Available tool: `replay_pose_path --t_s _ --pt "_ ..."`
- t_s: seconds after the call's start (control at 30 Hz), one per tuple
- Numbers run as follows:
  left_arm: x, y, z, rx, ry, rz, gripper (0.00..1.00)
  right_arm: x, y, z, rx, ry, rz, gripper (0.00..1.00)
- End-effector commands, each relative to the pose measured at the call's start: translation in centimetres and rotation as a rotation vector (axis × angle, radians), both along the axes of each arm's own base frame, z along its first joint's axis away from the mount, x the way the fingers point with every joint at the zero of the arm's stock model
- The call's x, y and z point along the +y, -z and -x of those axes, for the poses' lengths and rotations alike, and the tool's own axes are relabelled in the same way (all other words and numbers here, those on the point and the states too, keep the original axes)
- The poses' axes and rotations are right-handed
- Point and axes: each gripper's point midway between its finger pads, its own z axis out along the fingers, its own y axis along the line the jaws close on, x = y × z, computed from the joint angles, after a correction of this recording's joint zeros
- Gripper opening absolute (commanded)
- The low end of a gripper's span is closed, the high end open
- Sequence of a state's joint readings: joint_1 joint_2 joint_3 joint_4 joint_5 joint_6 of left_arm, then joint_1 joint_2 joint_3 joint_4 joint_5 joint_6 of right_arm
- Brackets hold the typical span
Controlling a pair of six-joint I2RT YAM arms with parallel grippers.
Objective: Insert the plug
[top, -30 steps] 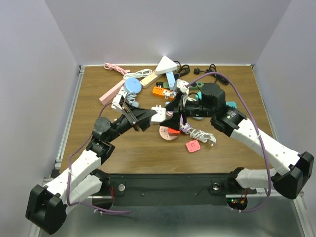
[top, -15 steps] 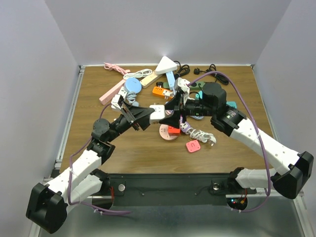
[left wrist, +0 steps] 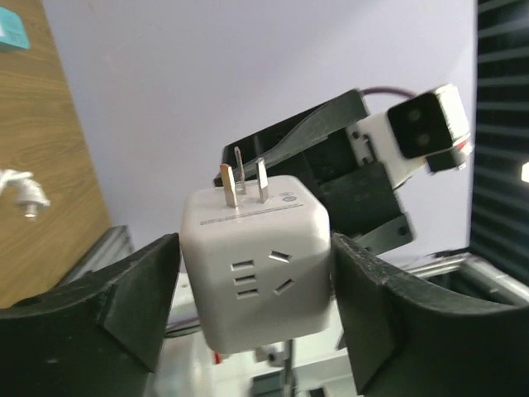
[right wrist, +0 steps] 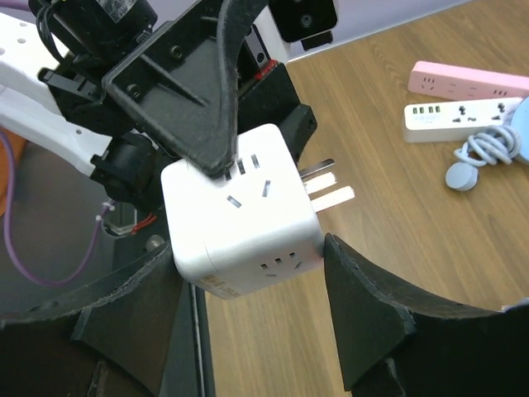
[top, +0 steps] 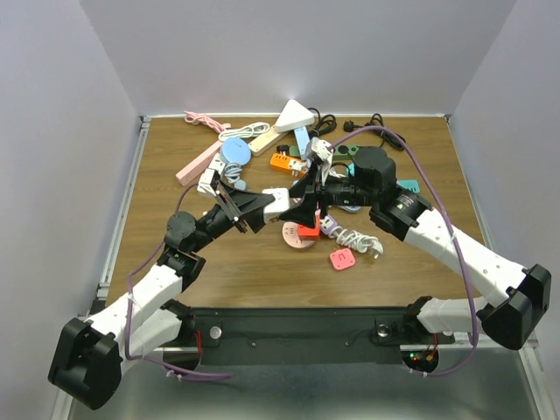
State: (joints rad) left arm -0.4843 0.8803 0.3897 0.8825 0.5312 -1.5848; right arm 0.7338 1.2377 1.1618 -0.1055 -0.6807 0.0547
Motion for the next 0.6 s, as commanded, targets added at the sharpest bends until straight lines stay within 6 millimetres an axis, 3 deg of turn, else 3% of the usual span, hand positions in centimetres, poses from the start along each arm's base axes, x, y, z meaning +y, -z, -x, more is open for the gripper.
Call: replay_pose_path --t_s 0.0,0.03,0.13,0.4,0.57 --pt "-0.5 -0.5 0.7 -0.146 0.036 -0.058 0.88 0.5 -1.0 0.2 0.029 0.015 -0.049 0.35" --pt "-0.4 -0.6 0.6 -0.155 0.031 -0.065 0.94 0.4 -0.7 0.3 0.036 0.015 -0.044 0.35" --pt "-0.4 -0.5 -0.1 -0.165 0.022 -0.081 0.99 0.2 0.0 0.6 0.057 0.02 -0.035 0.35" --pt "-0.1 0.6 -1.6 -0.224 -0.01 -0.175 0.99 -0.4 2.3 0.6 0.146 0.068 0.001 0.34" --pt "0.3 3.0 -3.5 -0.231 -0.073 -0.34 0.99 -0.5 4.0 -0.1 0.21 0.122 0.039 0.34"
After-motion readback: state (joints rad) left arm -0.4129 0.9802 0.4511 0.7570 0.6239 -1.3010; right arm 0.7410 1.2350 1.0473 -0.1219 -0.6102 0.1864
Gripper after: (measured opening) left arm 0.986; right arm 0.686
